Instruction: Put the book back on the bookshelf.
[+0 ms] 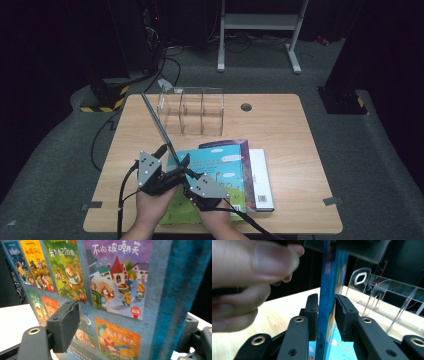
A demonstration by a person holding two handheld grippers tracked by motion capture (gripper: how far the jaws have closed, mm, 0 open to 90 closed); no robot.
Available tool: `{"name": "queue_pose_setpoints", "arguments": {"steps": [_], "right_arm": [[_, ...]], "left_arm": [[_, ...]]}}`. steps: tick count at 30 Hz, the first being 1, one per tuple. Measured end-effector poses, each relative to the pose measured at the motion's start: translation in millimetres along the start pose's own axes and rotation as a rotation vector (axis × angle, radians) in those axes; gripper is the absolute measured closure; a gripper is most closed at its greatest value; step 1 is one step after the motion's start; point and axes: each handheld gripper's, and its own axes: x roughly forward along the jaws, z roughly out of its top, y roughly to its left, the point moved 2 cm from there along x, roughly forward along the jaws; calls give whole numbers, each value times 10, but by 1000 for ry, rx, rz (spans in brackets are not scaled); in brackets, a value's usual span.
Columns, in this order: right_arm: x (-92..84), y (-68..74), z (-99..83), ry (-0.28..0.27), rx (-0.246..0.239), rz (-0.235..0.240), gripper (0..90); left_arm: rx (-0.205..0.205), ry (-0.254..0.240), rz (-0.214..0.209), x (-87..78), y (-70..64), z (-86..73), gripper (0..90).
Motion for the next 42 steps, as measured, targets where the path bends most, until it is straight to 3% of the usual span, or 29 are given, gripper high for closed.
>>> {"name": "queue_pose_setpoints", "arguments": {"steps": [7,16,19,24,25,26,27,29,31,36,42], "right_arm": [[24,40,-66,16,18,22,712],[41,79,-112,50,8,72,677],[59,110,-161,82,17,121,663],[52,141,-203,98,14,152,662],[47,141,-205,102,23,172,661],[44,139,-205,103,18,176,660],[32,143,-205,105,21,173,660],[10,136,-203,104,19,172,660],[-12,116,-200,99,20,165,660],[-64,39,-188,98,23,140,659],[-151,-141,-157,107,38,109,671]], "left_arm": [[-17,-16,7,-53,24,-33,324],[-27,-48,16,-149,38,-90,434],[-65,-62,9,-211,63,-110,500],[-78,-73,82,-301,179,-139,684],[-103,-56,59,-307,247,-143,705],[-95,-25,35,-292,269,-153,685],[-66,-21,59,-290,259,-181,685],[-54,-31,84,-312,269,-206,710],[-71,-41,89,-338,316,-216,721],[-70,-48,112,-397,401,-231,742],[-51,-54,122,-439,471,-249,759]]}}
